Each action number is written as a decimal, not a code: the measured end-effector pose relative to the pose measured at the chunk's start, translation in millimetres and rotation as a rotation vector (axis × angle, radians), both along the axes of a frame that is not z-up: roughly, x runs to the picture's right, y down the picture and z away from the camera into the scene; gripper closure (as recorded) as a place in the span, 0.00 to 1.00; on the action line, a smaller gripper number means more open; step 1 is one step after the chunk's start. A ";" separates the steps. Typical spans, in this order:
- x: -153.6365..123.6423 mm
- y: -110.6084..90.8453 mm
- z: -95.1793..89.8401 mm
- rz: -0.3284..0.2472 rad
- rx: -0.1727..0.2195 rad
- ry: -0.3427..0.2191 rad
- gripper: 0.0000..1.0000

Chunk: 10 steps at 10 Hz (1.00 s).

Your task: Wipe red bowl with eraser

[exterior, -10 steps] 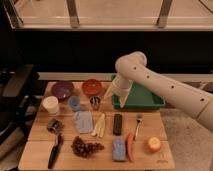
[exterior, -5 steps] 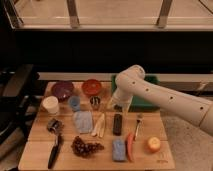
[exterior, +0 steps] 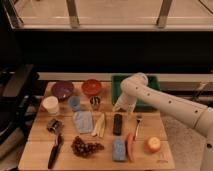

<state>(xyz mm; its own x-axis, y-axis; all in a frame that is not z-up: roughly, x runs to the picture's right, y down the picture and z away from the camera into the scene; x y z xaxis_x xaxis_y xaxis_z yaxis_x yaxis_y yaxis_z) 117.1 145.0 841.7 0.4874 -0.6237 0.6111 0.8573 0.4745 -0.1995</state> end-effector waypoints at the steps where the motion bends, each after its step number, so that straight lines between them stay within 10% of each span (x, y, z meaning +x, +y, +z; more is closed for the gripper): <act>1: 2.0 6.1 8.2 0.015 -0.016 -0.007 0.35; 7: -9.4 31.1 21.4 0.050 -0.095 -0.061 0.35; 10: -21.7 40.2 14.0 0.011 -0.116 -0.104 0.54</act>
